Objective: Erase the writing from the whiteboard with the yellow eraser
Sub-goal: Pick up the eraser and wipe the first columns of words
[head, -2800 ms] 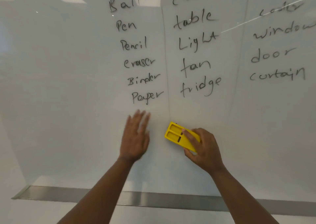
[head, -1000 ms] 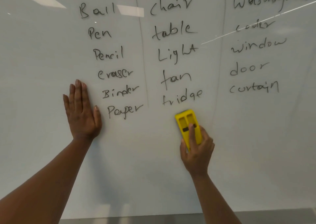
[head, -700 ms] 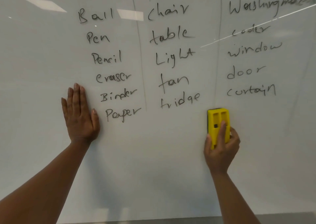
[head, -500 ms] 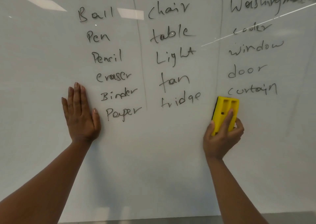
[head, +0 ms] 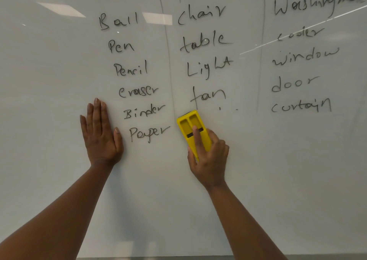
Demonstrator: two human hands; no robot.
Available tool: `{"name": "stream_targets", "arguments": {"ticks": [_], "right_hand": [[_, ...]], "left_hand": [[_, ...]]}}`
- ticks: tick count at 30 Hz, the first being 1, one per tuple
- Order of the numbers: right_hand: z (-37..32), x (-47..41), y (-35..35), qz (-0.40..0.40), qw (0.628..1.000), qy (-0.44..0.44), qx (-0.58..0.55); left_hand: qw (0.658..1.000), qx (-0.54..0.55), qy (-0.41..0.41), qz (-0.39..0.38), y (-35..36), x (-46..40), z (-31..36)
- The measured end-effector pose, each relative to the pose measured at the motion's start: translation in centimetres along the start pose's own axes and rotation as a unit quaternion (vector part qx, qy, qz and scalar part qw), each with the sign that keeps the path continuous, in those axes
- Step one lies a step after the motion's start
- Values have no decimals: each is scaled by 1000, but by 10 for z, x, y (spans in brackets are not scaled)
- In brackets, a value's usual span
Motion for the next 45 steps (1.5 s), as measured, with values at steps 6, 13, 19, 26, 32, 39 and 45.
{"name": "stream_targets", "arguments": {"ticks": [6, 13, 19, 26, 32, 39, 45], "right_hand": [[40, -7, -13, 33, 999, 23, 31], [51, -27, -21, 91, 957, 277, 2], [31, -30, -13, 87, 963, 256, -15], [-14, -15, 4, 27, 998, 62, -14], [-17, -25, 6, 38, 999, -6, -22], [-58, -61, 10, 32, 999, 17, -22], [-90, -41, 22, 4, 994, -111, -25]], "left_hand": [[1000, -2, -1, -5, -1, 0, -1], [1000, -8, -6, -12, 0, 0, -2], [1000, -10, -6, -16, 1, 0, -1], [1000, 2, -9, -20, -5, -1, 3], [998, 27, 34, -35, -23, -2, -7], [995, 75, 38, -44, -30, -4, -12], [993, 96, 35, -58, -35, -5, -16]]}}
Point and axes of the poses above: each hand's wrist, its own x-axis away from the middle knuckle, its own y-axis out of the palm, z = x × y, the point moved 1 cm from there along -x, towards the middle knuckle, and after that the axes turned 2 degrees about -z, right-handed, at the moved point
